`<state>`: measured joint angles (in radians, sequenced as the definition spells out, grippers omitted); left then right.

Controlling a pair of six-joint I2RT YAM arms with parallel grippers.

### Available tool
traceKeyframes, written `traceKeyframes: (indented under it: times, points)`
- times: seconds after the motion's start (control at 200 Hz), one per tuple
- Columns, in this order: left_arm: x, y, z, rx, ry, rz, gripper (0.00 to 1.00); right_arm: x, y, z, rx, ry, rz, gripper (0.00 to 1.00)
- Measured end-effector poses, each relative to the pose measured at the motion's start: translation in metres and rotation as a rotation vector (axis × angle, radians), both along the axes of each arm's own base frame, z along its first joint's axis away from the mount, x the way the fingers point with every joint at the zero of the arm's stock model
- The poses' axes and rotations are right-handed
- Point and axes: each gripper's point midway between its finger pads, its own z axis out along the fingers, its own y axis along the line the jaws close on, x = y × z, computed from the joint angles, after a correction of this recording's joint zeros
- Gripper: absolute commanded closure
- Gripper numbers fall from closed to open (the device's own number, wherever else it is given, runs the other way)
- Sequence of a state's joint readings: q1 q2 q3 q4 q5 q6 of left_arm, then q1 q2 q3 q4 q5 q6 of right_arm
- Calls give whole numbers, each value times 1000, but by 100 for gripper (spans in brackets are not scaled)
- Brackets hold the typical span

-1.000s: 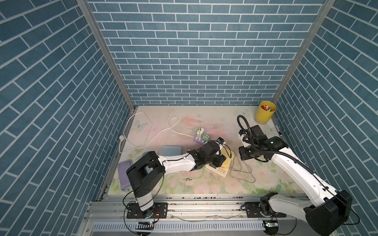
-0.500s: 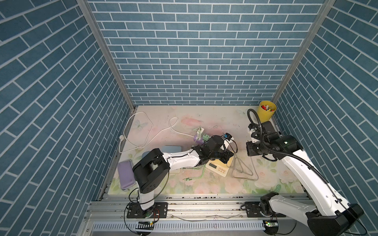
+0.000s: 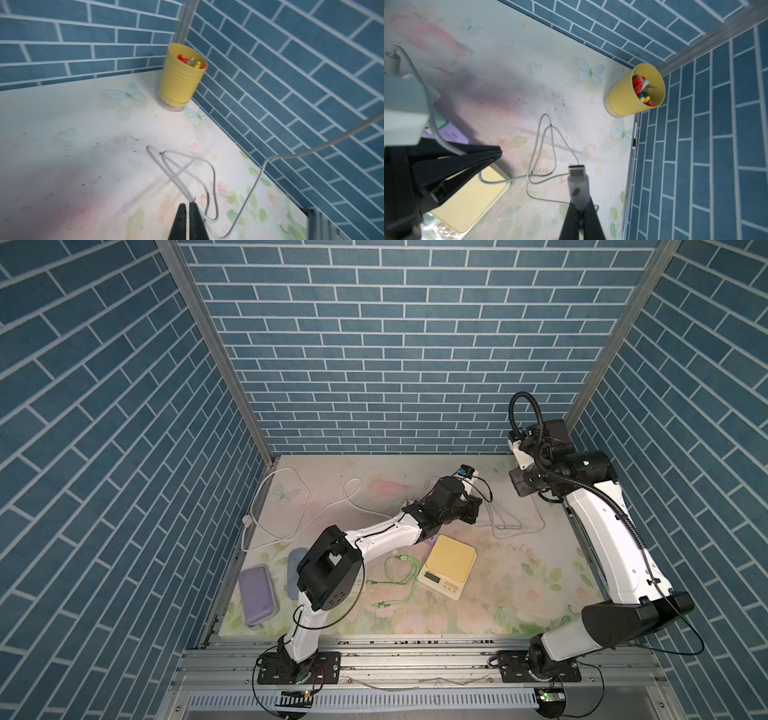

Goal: Charge the electronic scale
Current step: Move the electronic scale to the center of the board.

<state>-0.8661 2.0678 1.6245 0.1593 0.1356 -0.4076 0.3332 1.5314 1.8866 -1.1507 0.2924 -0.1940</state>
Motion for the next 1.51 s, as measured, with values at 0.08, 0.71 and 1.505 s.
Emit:
traceKeyframes:
  times: [0.08, 0.71, 1.505]
  points:
    - [15, 12, -18, 42, 17, 43, 58, -8, 11, -22, -43, 36, 52, 100]
    - [-60, 76, -63, 166, 171, -83, 34, -174, 80, -196, 47, 644, 122, 100]
    - [-149, 146, -152, 336, 408, -205, 34, -217, 93, -307, -143, 817, -10, 100]
